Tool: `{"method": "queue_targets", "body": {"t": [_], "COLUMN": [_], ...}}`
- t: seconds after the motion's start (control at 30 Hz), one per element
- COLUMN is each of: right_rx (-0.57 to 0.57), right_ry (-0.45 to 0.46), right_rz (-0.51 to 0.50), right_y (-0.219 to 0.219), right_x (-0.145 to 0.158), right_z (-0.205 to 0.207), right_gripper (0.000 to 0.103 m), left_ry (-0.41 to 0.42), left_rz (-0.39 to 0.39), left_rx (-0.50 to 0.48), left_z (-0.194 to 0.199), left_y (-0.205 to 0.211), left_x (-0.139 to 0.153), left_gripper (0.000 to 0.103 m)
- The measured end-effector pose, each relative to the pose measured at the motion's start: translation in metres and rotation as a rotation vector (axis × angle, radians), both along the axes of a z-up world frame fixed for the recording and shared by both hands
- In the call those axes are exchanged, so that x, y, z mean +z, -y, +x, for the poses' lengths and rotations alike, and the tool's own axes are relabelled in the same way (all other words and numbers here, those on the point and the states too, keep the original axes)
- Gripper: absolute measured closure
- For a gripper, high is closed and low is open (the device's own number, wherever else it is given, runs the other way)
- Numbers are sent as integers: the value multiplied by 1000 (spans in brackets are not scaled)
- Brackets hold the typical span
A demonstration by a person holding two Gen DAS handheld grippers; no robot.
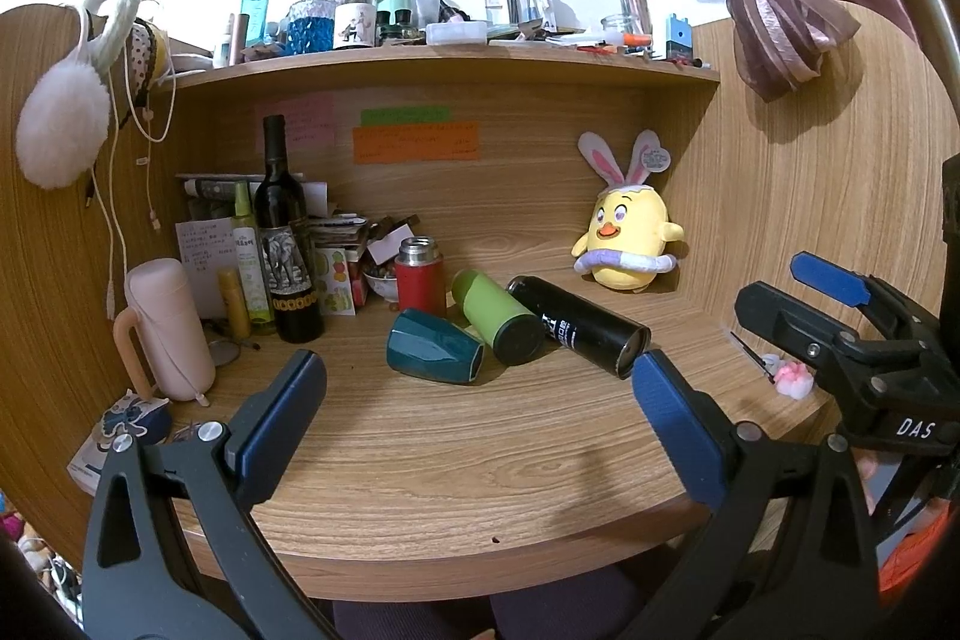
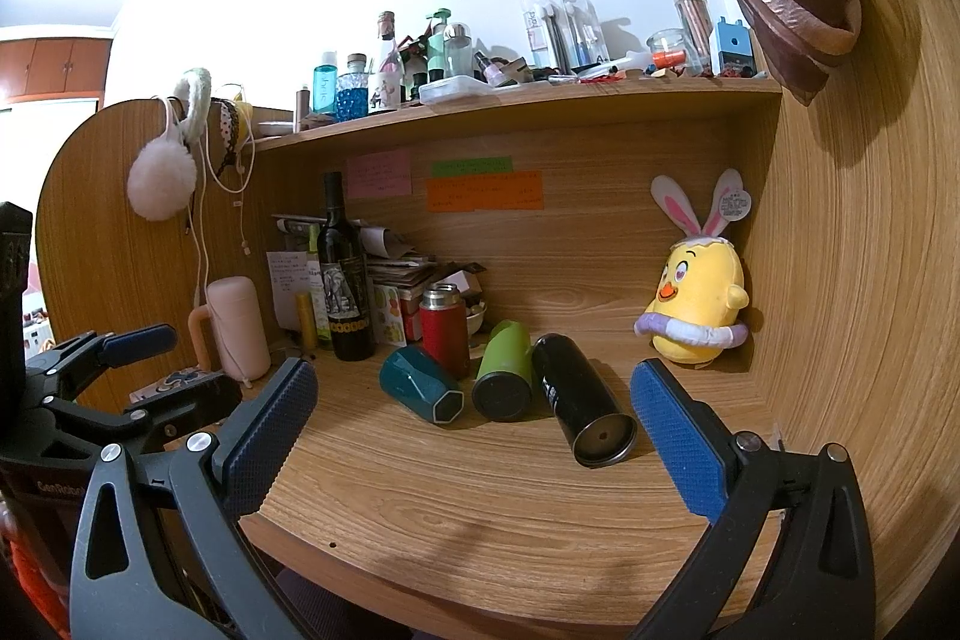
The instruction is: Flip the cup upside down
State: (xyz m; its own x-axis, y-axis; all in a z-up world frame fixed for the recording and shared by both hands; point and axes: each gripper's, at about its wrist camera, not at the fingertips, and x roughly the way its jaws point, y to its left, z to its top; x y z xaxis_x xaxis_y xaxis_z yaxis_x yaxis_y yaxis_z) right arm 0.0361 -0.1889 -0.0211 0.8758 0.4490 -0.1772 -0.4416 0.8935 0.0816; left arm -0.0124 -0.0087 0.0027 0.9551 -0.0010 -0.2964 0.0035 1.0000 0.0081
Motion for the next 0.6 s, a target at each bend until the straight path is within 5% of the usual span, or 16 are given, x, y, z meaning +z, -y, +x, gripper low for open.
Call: {"method": "queue_targets", "body": {"t": [0.6], "right_rx": [-5], "right_ry": [-30], "right_rz": [-4], "right_y": [-1], "right_x": [-4], "right_z": [6], "right_gripper": [0], "left_ry": [-42], "left_rz": [8], "left_rx": [25], "left_z": [16], "left_y": [-2], "left_x": [-11], "left_gripper": [0]}}
